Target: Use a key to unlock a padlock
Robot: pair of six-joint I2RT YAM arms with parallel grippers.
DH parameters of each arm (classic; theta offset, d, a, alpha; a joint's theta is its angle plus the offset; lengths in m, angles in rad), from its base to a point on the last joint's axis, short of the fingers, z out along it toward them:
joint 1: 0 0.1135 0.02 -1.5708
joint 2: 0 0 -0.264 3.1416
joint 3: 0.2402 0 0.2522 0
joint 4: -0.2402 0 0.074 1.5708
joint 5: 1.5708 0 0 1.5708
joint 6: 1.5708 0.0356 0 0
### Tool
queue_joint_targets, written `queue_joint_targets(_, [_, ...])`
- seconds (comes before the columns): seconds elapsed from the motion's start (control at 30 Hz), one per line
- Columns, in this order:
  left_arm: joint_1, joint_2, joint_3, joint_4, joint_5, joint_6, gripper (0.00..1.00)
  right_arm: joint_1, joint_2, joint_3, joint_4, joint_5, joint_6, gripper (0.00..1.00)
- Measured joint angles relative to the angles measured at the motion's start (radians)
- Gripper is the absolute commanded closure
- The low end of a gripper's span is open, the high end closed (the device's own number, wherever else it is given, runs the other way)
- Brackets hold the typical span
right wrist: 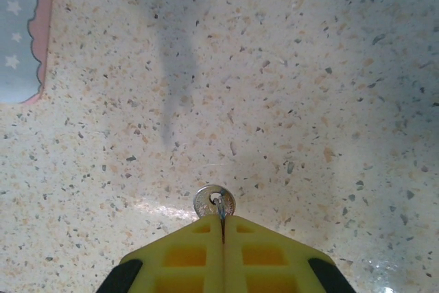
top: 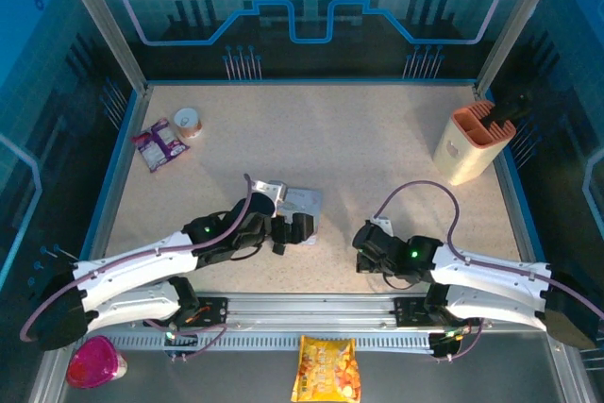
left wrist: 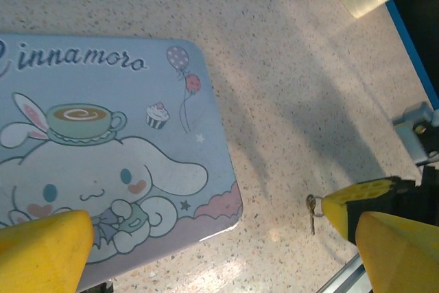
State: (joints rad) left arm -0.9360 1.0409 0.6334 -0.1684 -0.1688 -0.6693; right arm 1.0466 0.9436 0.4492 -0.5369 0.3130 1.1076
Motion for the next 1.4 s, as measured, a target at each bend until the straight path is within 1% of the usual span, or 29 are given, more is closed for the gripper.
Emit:
queue_joint_targets(0.2, [-0.031, 0.047, 0.018, 0.024, 0.037, 0.025, 0.04, 0.0, -0.098, 0.007, -0.032, 0.031, 0.0, 1.0])
queue_joint_targets(0.33, [-0.05, 0.067, 0.033, 0.065, 0.056, 0.022, 0.08, 0.0, -0.161, 0.023, -0.026, 0.058, 0.008, 1.0])
queue_joint_targets(0.43, [-0.061, 0.092, 0.034, 0.115, 0.075, 0.014, 0.11, 0.0, -0.202, 0.035, -0.002, 0.085, 0.02, 1.0])
queue_joint_targets(0.57, [-0.077, 0.129, 0.034, 0.187, 0.092, -0.014, 0.14, 0.0, -0.238, 0.042, 0.076, 0.116, 0.05, 1.0])
queue_joint_targets(0.73, [-0.1, 0.164, 0.034, 0.306, 0.1, -0.062, 0.19, 0.0, -0.243, 0.042, 0.201, 0.134, 0.094, 1.0])
queue_joint_targets(0.93, [-0.101, 0.184, 0.033, 0.407, 0.1, -0.113, 0.26, 0.009, -0.244, 0.041, 0.295, 0.156, 0.128, 1.0])
queue_joint_targets(1.07, [-0.101, 0.2, 0.033, 0.443, 0.114, -0.128, 0.33, 0.036, -0.244, 0.042, 0.331, 0.177, 0.142, 1.0])
queue_joint_targets(1.33, [-0.101, 0.216, 0.034, 0.488, 0.148, -0.156, 0.47, 0.08, -0.244, 0.041, 0.33, 0.257, 0.146, 1.0])
queue_joint_targets(1.4, [-0.101, 0.219, 0.034, 0.496, 0.153, -0.164, 0.49, 0.084, -0.244, 0.041, 0.329, 0.267, 0.146, 1.0])
